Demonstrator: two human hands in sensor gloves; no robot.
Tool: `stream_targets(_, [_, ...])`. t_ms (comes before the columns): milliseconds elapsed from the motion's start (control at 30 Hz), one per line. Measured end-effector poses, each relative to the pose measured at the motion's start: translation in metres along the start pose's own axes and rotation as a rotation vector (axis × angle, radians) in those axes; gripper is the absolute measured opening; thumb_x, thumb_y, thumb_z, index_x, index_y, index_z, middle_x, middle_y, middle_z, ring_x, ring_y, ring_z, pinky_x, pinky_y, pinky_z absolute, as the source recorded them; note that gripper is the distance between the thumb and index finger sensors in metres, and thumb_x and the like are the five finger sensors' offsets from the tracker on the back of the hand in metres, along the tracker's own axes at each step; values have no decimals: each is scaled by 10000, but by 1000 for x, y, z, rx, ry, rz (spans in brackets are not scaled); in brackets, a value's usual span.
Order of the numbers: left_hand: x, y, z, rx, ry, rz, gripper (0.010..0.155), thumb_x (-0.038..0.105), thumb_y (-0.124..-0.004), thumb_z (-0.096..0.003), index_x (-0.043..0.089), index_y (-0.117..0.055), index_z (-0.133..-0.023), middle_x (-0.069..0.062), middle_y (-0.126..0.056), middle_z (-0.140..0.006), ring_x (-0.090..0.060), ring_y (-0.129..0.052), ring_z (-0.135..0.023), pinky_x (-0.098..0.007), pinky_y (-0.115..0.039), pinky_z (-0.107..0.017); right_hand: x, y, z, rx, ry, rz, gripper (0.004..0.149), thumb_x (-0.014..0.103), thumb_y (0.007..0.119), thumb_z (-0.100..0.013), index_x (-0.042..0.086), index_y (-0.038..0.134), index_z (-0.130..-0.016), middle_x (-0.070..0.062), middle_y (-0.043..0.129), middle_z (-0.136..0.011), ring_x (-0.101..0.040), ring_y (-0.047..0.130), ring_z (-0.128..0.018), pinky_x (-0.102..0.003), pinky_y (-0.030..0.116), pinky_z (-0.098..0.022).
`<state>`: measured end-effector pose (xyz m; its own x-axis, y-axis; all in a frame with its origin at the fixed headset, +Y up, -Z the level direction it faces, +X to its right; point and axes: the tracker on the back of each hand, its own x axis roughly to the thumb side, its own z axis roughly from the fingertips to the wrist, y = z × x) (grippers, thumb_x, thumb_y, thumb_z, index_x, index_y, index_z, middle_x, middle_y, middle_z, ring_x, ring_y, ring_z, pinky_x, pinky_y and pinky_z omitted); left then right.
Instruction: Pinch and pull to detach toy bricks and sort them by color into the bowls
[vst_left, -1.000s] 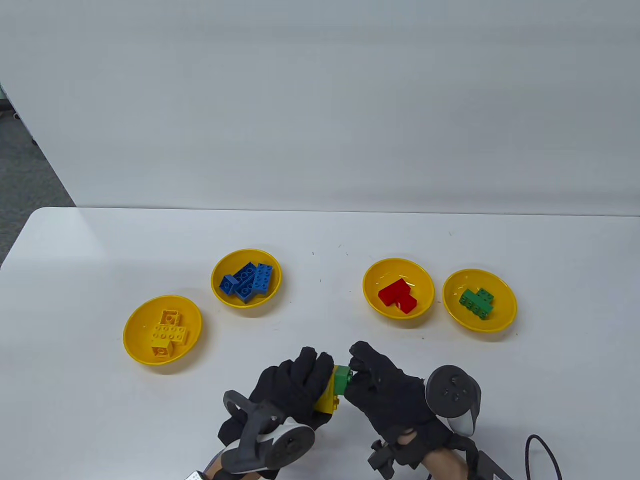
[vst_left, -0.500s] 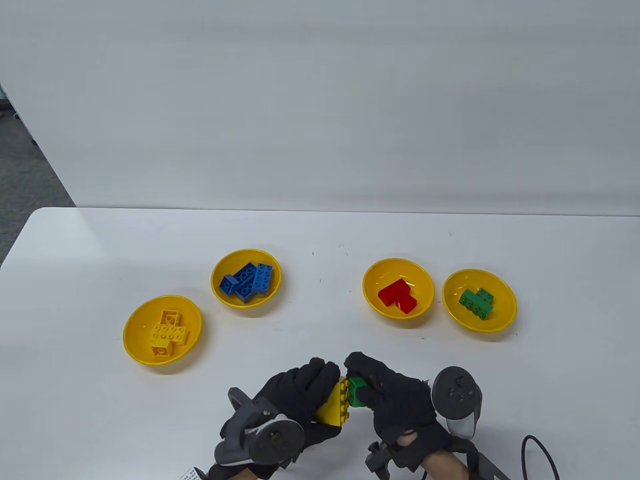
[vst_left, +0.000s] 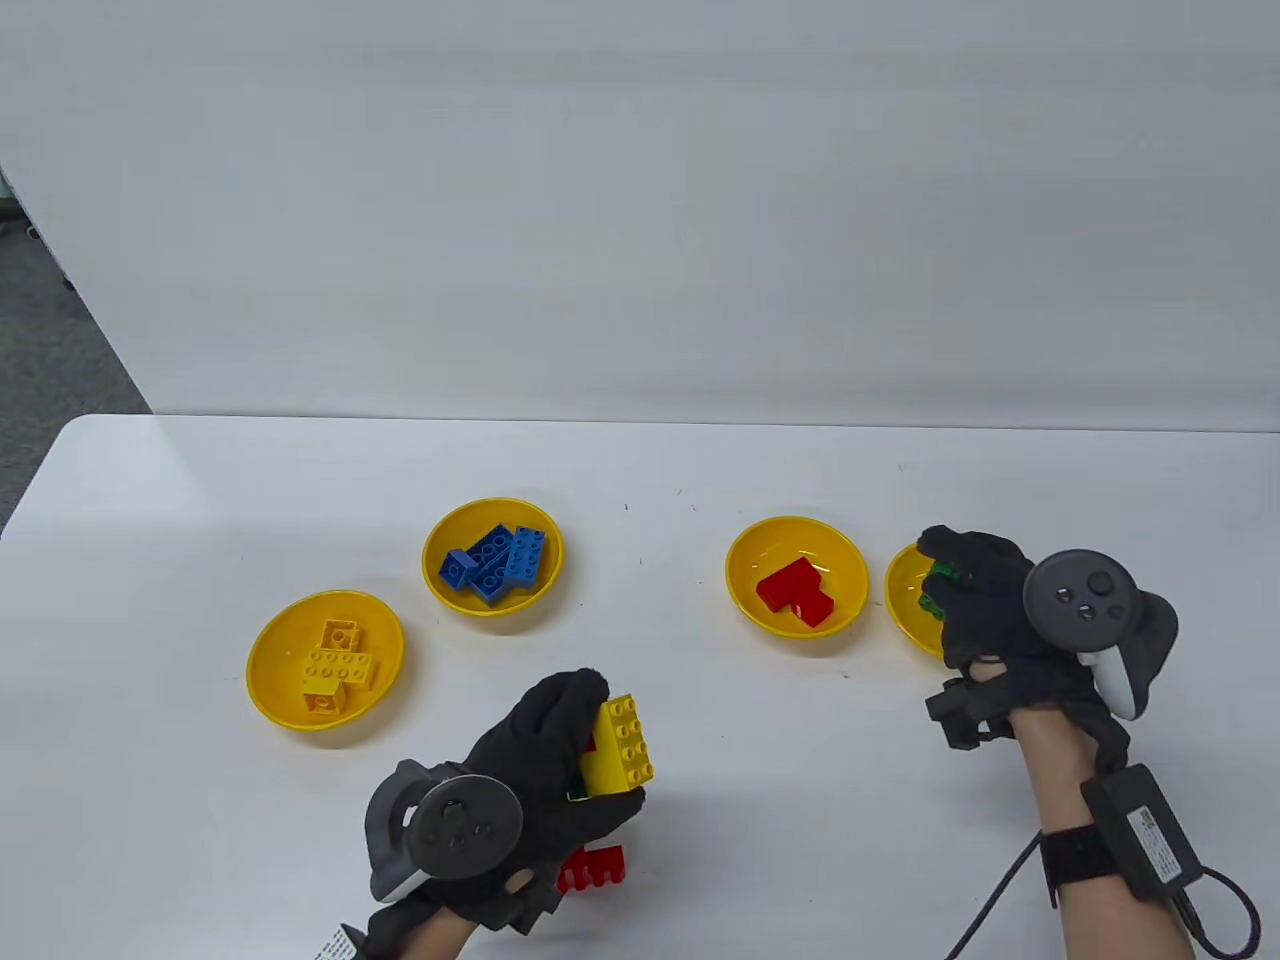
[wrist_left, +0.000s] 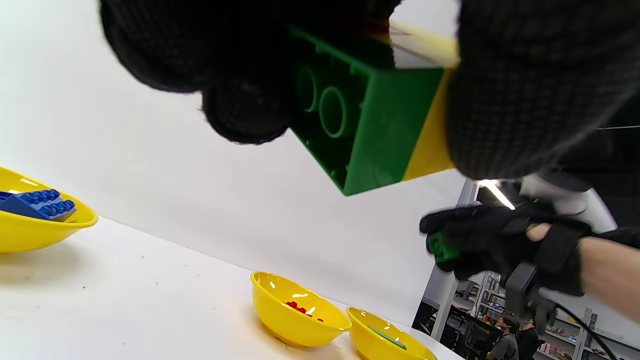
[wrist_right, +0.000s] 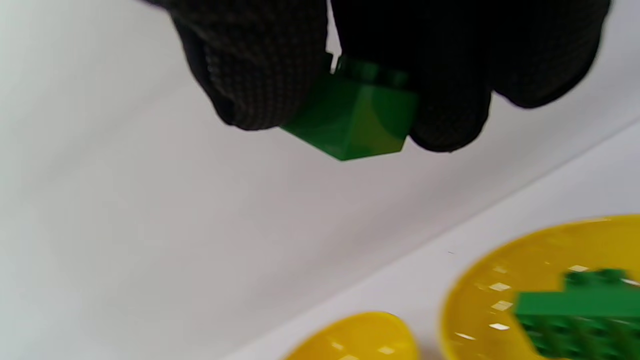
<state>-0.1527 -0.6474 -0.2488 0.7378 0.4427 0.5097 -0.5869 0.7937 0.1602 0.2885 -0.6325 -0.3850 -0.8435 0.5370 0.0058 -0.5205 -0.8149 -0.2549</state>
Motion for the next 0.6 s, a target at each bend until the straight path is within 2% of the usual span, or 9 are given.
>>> stream_targets(67, [0, 1, 0, 3, 1, -12, 990, 589, -1038, -319, 196, -557, -1089, -194, -701, -1050, -374, -983, -680, -554, -843, -475, -26, 24, -10, 39, 81, 73, 531, 232, 882, -346, 130, 869, -867, -227, 907, -851, -473, 963, -646, -687, 756, -460])
stream_targets(133, [-1, 1, 0, -5, 3, -22, 983, 597, -1028, -329, 197, -553, -1091, -184, -705, -1052, -374, -984, -678, -554, -843, -475, -39, 38, -15, 56, 117, 141, 539, 234, 889, -338, 134, 871, -867, -198, 928, -852, -464, 961, -673, -708, 728, -478])
stream_targets(267, [-3, -1, -1, -23, 15, -26, 986, 604, -1020, -330, 194, -548, -1092, -187, -707, -1050, -377, -984, -677, -555, -843, -473, -51, 56, -23, 105, 103, 253, 538, 246, 887, -339, 166, 867, -871, -152, 920, -885, -442, 925, -746, -722, 700, -495])
stream_targets(367, [-7, -4, -2, -33, 30, -25, 985, 609, -1011, -334, 194, -541, -1094, -185, -705, -1054, -380, -983, -680, -556, -842, -475, -48, 48, -24, 13, 108, 239, 569, 282, 858, -366, 173, 806, -923, -227, 786, -976, -493, 844, -789, -727, 673, -511])
stream_targets(500, [-10, -5, -2, -39, 44, -3, 984, 613, -1002, -340, 196, -531, -1097, -182, -704, -1058, -386, -980, -694, -562, -841, -480, -34, 22, -14, -115, 49, 97, 546, 282, 819, -389, 111, 812, -907, -269, 766, -960, -517, 833, -761, -723, 676, -495])
stream_targets(600, [-9, -5, -1, -36, 40, 4, 983, 622, -995, -342, 211, -525, -1102, -170, -703, -1067, -399, -965, -739, -572, -832, -503, -14, 9, 3, -131, -41, -12, 542, 287, 809, -395, 96, 812, -902, -270, 789, -939, -509, 863, -731, -704, 705, -480])
